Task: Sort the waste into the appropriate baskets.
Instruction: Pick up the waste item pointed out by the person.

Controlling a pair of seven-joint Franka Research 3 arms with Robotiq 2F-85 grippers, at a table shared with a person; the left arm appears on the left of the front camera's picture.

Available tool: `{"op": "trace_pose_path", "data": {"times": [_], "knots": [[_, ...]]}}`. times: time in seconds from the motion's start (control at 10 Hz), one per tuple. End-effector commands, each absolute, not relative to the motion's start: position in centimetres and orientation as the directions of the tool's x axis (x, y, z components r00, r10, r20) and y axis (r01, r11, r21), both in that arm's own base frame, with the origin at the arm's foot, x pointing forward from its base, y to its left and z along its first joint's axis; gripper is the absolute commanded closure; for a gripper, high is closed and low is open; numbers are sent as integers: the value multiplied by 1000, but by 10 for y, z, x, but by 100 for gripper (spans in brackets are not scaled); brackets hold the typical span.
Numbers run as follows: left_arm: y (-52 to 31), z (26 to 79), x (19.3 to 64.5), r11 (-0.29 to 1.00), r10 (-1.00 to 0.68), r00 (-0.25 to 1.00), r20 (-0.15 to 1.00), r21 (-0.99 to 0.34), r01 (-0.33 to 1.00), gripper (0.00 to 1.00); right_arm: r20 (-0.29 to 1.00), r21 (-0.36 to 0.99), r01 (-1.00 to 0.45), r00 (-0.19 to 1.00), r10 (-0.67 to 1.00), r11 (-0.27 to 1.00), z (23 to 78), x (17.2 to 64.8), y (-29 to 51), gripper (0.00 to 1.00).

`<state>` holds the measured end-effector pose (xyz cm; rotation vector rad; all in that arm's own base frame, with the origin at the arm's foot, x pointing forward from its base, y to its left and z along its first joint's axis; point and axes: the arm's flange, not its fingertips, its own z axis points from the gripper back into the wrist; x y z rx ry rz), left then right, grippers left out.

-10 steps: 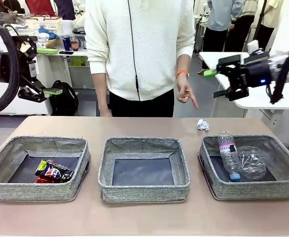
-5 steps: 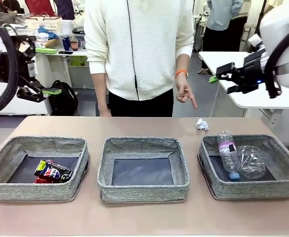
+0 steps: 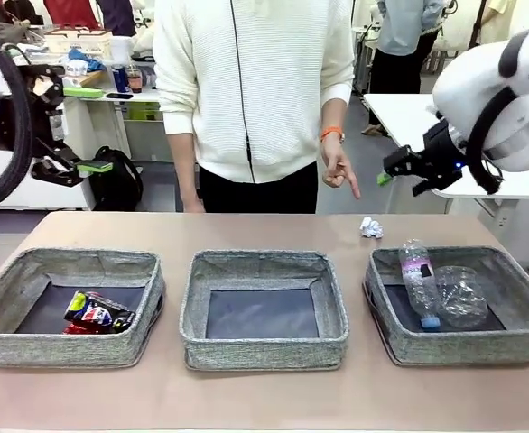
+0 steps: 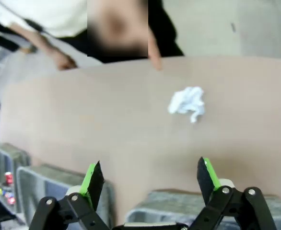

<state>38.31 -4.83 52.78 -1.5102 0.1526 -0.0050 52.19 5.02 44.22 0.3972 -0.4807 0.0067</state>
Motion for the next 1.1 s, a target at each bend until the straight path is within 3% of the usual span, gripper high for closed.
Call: {"op": "trace_pose_path", "data": {"times": [0.0, 0.2, 0.8, 1.0], "knots": [[-48, 531, 383, 51, -94, 991, -90, -995, -86, 0, 407, 304, -73, 911, -61, 950, 447, 556, 55, 0], [-48, 531, 383, 51, -94, 991, -90, -995, -86, 0, 416, 214, -115, 909, 16, 970, 416, 572, 55, 0], [-48, 531, 383, 51, -94, 991, -90, -995, -86, 0, 392, 167, -216, 910, 137, 962, 347, 622, 56, 0], [-48, 531, 383, 51, -94, 991, -90, -995, -86, 0, 445, 166, -236, 884, 141, 957, 328, 636, 61, 0]]}}
